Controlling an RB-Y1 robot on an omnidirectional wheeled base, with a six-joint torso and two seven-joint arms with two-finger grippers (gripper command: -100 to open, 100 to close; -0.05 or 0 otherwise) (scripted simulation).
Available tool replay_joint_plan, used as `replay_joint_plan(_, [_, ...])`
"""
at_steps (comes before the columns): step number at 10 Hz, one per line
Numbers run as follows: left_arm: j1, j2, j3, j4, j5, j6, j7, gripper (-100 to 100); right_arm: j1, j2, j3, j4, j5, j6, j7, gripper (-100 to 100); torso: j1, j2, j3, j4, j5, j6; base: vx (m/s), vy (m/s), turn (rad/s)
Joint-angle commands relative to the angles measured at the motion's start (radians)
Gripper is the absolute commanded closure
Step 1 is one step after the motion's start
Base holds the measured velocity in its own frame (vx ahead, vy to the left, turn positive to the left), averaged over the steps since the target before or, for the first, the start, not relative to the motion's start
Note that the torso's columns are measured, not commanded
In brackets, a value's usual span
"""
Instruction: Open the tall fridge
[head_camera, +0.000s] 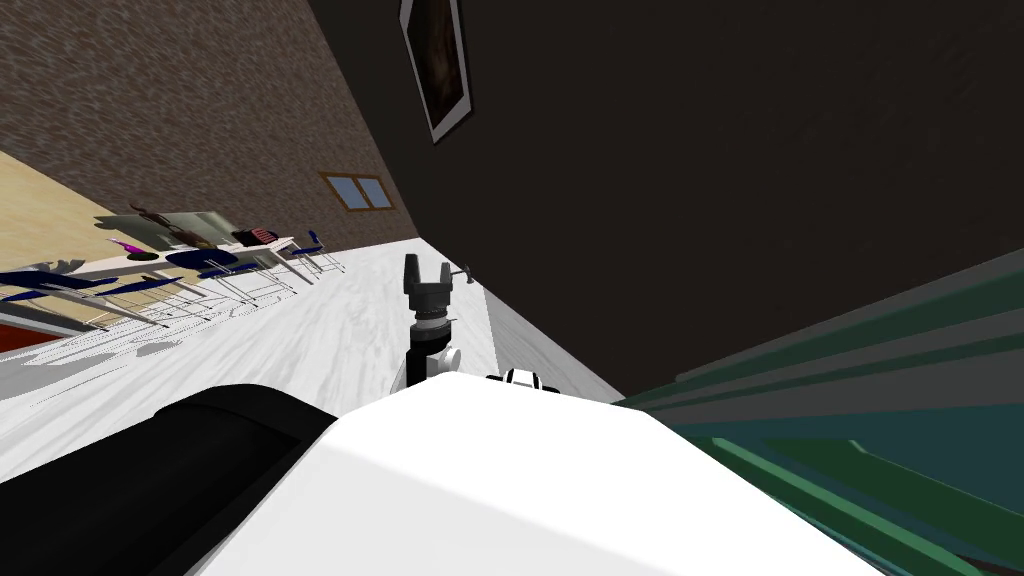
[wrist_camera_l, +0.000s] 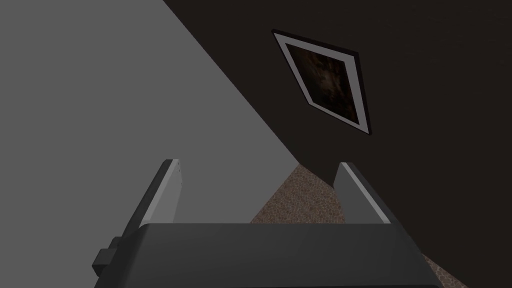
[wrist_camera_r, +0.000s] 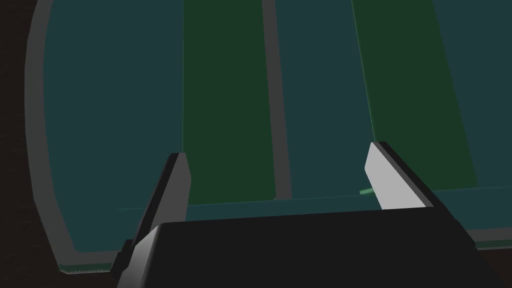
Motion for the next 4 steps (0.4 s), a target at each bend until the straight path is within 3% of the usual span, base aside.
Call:
replay_joint_plan(1, [0.000, 0.000, 0.000, 0.000, 0.000, 0.000, 0.000, 0, 0.000, 0.000, 0.000, 0.000, 0.000, 0.000, 0.000, 0, 0.000, 0.002, 0.001, 0.001, 0.000, 0.000, 0.000, 0.000, 0.000])
replay_joint_plan(4, [0.000, 0.000, 0.000, 0.000, 0.000, 0.000, 0.000, 0, 0.000, 0.000, 0.000, 0.000, 0.000, 0.000, 0.000, 0, -0.001, 0.004, 0.003, 0.002, 0.000, 0.000, 0.000, 0.000, 0.000])
